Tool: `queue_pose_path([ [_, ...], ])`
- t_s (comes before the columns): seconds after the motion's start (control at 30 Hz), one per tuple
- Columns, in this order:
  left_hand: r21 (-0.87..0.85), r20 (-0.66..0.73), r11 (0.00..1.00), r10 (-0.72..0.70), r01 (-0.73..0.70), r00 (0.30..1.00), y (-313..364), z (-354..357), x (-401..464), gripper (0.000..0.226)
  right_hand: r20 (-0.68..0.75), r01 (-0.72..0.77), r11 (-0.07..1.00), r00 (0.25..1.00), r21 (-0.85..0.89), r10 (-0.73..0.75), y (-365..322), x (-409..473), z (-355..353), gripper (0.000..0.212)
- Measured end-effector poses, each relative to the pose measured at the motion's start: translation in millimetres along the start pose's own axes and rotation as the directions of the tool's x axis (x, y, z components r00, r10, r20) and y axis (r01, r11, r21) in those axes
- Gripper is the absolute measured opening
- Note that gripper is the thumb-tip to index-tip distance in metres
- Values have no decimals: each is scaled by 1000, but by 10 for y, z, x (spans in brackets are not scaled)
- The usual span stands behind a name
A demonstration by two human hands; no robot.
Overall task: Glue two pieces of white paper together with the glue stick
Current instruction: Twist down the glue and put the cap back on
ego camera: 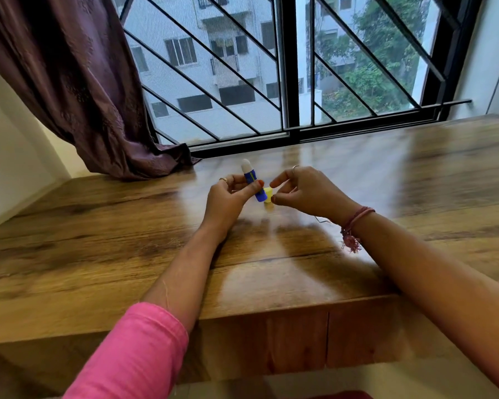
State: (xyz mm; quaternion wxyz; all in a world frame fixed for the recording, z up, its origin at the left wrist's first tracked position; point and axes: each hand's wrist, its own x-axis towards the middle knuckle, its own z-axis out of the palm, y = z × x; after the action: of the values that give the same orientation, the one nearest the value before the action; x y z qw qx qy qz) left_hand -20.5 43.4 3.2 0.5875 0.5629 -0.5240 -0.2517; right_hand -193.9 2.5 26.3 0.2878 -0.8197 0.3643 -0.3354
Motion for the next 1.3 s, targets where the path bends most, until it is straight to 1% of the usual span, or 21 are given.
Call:
queue_pose_path([
  [0.07, -101, 21, 995, 3, -1, 1000, 64, 1, -25, 22, 116, -123, 974, 988, 191, 102, -26, -14, -26, 31],
  [0.13, -155, 67, 988, -2, 13, 998, 94, -5, -44, 19, 244, -229, 921, 957, 314, 154, -47, -39, -58, 37],
  [0.2, -190, 119, 981, -8, 31, 993, 100, -17, -57, 20, 343, -297, 852, 928, 431, 149, -57, -62, -77, 39],
  [0.27, -252, 182, 967, 4, 42, 983, 105, -30, -65, 20, 411, -344, 780, 903, 523, 122, -65, -73, -86, 36],
  [0.33, -311, 256, 949, 35, 49, 966, 111, -39, -75, 21, 465, -375, 730, 881, 572, 88, -70, -77, -98, 34],
  [0.43, -410, 367, 907, 71, 93, 927, 121, -48, -93, 24, 566, -430, 691, 824, 581, 36, -72, -86, -138, 34],
  [0.53, -424, 434, 898, 86, 119, 897, 129, -50, -110, 26, 630, -446, 711, 776, 544, 5, -69, -111, -156, 37],
  [0.6, -408, 451, 907, 96, 109, 887, 132, -53, -123, 30, 627, -421, 750, 779, 510, 11, -69, -121, -139, 34],
  [0.63, -405, 449, 909, 101, 101, 888, 134, -60, -129, 31, 608, -398, 778, 793, 486, 26, -70, -123, -127, 32],
  [0.73, -383, 414, 922, 119, 54, 902, 140, -75, -151, 32, 500, -293, 878, 863, 378, 72, -73, -124, -96, 28],
  [0.83, -310, 371, 951, 125, -5, 920, 150, -60, -185, 31, 386, -206, 946, 917, 249, 98, -79, -141, -57, 21],
  [0.9, -266, 343, 963, 136, -43, 930, 151, -40, -202, 30, 286, -128, 982, 955, 139, 84, -75, -142, -18, 27],
  [0.97, -263, 323, 963, 140, -53, 936, 157, -18, -212, 31, 179, -56, 997, 983, 52, 46, -61, -133, 33, 38],
  [1.03, -276, 317, 960, 142, -52, 938, 158, -6, -207, 33, 94, -6, 1000, 996, -25, 8, -53, -128, 79, 46],
  [1.07, -283, 319, 958, 142, -49, 937, 159, -7, -204, 33, 79, 6, 999, 997, -40, -3, -58, -129, 90, 47],
  [1.1, -291, 326, 956, 142, -44, 935, 157, -15, -200, 33, 94, 1, 1000, 996, -18, 0, -69, -132, 89, 47],
  [1.13, -299, 333, 953, 143, -40, 932, 153, -28, -195, 32, 145, -25, 999, 989, 37, 19, -83, -136, 72, 44],
  [1.23, -316, 336, 948, 150, -39, 930, 146, -78, -181, 31, 382, -167, 969, 920, 184, 86, -101, -142, -24, 29],
  [1.27, -325, 335, 945, 151, -36, 930, 146, -87, -178, 30, 414, -189, 956, 907, 225, 81, -96, -143, -49, 24],
  [1.3, -333, 335, 942, 152, -34, 930, 148, -91, -176, 29, 416, -195, 946, 906, 258, 73, -93, -144, -64, 21],
])
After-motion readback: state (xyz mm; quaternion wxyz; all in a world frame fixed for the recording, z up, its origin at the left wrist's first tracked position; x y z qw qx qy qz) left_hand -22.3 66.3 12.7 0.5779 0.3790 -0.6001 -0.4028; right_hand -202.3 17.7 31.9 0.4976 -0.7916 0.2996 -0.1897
